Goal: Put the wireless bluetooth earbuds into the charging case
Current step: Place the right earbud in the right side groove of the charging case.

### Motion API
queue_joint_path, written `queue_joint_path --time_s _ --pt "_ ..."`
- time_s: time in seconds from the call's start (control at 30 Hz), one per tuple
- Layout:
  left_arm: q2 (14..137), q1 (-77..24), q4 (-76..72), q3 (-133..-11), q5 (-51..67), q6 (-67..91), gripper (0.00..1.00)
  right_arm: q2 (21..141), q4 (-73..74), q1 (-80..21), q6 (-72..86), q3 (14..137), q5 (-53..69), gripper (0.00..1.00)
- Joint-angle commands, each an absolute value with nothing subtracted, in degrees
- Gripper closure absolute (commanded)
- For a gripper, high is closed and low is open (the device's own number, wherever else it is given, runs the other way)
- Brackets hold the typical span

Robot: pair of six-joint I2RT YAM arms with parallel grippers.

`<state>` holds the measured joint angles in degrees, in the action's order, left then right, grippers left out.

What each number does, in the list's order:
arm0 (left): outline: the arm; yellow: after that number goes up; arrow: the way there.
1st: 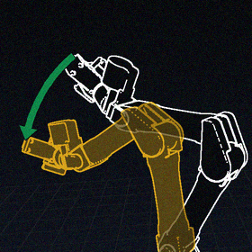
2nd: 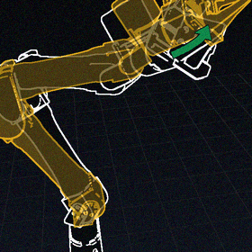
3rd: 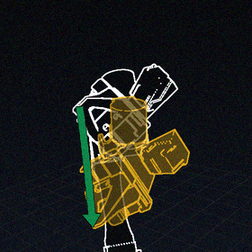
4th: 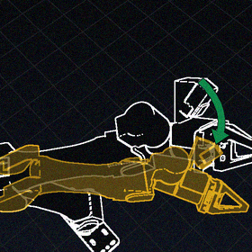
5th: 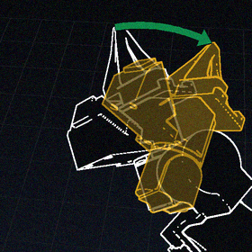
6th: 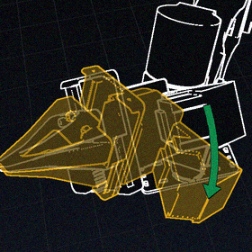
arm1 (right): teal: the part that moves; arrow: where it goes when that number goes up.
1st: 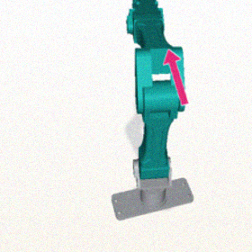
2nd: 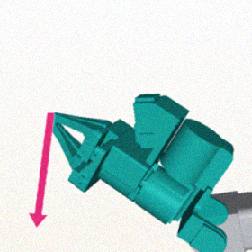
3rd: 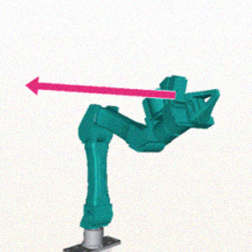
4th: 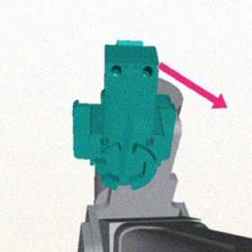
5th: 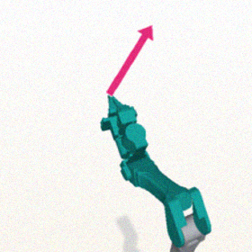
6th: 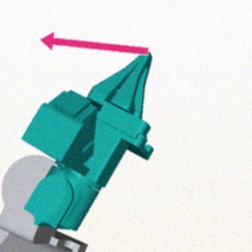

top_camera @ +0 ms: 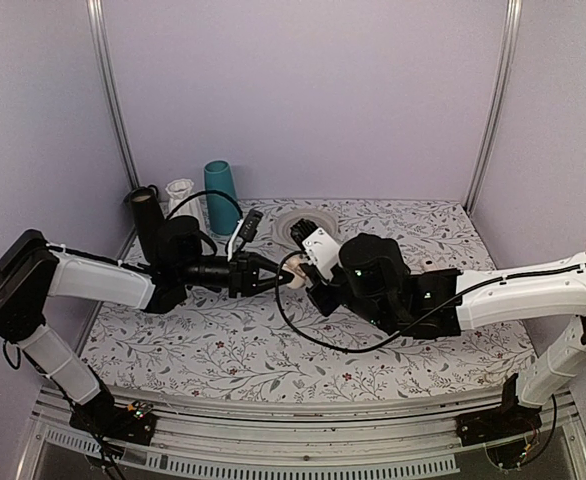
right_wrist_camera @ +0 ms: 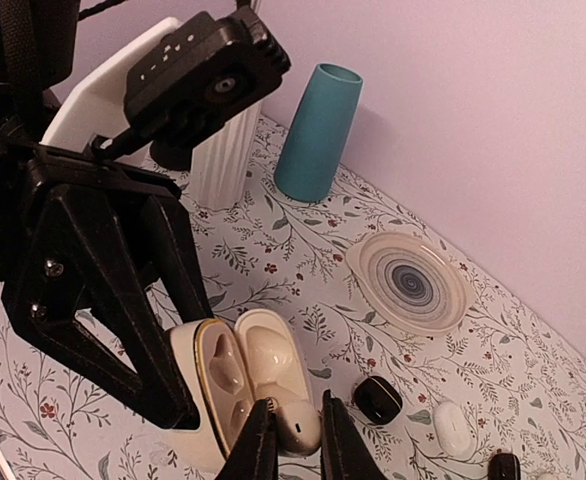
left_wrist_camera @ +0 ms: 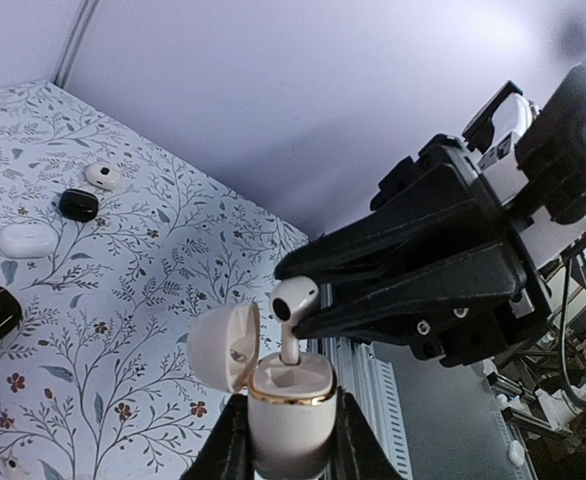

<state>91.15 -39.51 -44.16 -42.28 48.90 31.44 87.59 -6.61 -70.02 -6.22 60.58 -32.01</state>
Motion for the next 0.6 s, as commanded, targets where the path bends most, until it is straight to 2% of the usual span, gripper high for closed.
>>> queue_joint_path --time_s 0.0,0.57 --pt "89.2 -40.1 -45.1 -43.1 48.2 30.0 1.0 86.2 -4.6 -70.8 -5.8 61.7 -29.5 0.87" --pt "88.2 -40.3 -48.1 -42.0 47.4 29.4 1.0 89.1 -0.1 -70.8 -3.5 65.3 -24.6 0.85"
